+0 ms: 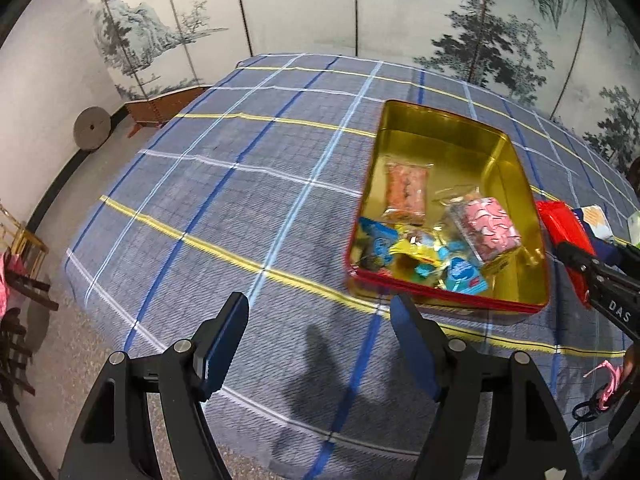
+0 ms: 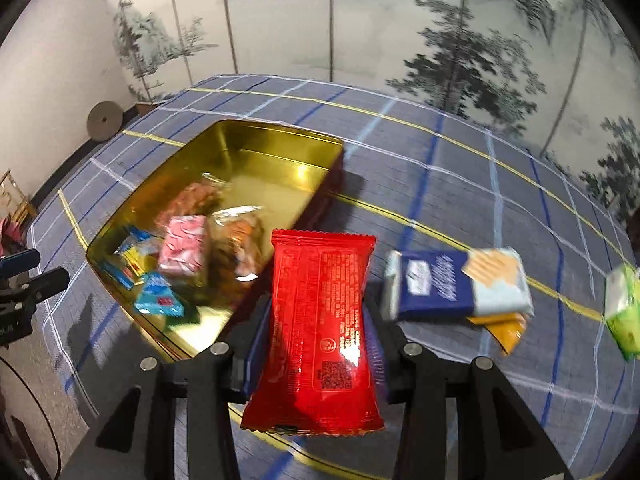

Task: Organize snacks
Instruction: 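Lower the red pack into the tin and open the right tool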

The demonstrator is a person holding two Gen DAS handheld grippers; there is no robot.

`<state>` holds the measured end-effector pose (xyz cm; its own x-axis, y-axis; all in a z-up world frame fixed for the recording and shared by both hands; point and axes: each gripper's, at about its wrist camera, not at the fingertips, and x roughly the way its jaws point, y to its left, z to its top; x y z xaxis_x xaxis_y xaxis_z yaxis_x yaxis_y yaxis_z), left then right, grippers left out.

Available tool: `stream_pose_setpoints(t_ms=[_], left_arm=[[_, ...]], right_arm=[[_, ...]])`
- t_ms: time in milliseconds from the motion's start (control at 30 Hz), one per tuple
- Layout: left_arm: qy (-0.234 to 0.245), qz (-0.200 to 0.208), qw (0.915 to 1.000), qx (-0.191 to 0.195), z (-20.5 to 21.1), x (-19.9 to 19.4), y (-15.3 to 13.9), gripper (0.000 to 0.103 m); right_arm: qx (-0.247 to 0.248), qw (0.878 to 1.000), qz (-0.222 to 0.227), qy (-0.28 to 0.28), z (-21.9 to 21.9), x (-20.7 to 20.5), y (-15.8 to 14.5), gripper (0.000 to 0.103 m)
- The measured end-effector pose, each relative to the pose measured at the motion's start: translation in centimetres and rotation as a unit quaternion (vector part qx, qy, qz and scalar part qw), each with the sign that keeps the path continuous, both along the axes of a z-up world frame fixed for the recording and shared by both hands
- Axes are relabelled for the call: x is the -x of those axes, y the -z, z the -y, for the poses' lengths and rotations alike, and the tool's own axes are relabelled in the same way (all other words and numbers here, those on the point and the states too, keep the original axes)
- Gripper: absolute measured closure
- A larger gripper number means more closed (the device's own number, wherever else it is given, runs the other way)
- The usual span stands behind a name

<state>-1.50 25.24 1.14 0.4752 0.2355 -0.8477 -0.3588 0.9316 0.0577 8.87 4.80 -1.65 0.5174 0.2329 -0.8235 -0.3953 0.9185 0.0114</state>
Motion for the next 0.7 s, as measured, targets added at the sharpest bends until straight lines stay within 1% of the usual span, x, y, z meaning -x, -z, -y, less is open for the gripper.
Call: stream_pose_setpoints(t_ms=[133, 267, 400, 533, 700], left_arm=[[-0.012, 0.001, 0.9999, 0.003, -0.9, 0.7, 0.1, 0.033], [-0.021, -0.001, 0.9998, 0.006, -1.7, 1.0, 0.3, 0.033], [-0.026, -0.004, 0.9996, 0.009, -2.2, 1.2, 0.5, 0.033], [-0.034, -0.007, 0.9993, 0.013, -2.6, 1.5, 0.8, 0.033], [-0.038, -0.012, 0.9991, 0.015, -2.8, 1.7, 1.1, 0.033]], right_arm=[[0.008, 1.0, -0.007, -0.025, -2.4, -0.2, 0.0, 0.059], [0.035, 0.998, 0.003, -0.048, -4.4, 0.1, -0.2, 0.059], [0.043, 0.998, 0.001, -0.053, -5.9, -0.6, -0.1, 0.059], [0.036, 0.998, -0.003, -0.045, -6.5, -1.2, -0.2, 0.059], [0.0, 0.999, -0.029, -0.044, -6.8, -1.9, 0.0, 0.059]])
